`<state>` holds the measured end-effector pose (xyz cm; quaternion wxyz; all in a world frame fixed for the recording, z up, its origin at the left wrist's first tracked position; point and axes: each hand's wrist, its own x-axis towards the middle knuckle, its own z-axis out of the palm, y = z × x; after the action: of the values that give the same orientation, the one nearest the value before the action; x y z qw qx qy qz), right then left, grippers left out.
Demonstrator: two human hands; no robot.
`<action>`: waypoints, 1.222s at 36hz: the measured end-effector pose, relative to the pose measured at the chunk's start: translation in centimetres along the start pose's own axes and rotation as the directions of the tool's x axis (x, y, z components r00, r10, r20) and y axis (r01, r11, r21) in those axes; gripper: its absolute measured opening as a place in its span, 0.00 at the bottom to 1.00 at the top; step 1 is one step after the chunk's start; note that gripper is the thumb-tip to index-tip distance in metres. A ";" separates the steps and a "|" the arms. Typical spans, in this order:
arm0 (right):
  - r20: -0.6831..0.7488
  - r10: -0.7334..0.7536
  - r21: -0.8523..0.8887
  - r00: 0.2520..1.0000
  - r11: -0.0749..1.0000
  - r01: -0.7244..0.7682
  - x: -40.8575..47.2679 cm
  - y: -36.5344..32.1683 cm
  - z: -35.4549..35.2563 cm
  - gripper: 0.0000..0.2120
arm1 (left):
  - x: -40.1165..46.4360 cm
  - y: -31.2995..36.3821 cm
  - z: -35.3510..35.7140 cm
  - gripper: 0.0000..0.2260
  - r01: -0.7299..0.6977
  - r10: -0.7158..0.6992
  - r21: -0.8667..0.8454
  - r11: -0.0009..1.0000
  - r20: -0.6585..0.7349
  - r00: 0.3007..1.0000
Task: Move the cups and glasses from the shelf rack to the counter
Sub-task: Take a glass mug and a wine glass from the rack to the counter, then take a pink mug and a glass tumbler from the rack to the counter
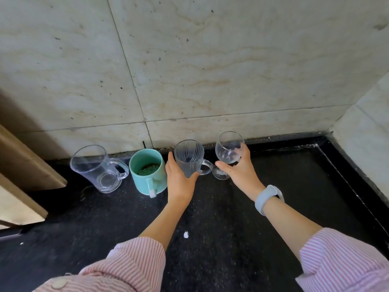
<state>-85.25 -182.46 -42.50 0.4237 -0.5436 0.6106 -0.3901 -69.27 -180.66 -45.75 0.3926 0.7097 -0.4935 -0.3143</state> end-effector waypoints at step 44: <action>0.834 -0.468 0.430 -0.292 0.219 0.876 -84.9 -31.5 40.9 0.18 | -84.8 -13.8 -69.2 0.15 0.830 -0.017 0.258 0.495 -0.952 0.306</action>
<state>-31.96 -101.96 -18.85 0.2334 -0.9610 -0.1343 -0.0637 -32.09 -80.45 -18.60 0.1450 0.9633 -0.0593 0.2181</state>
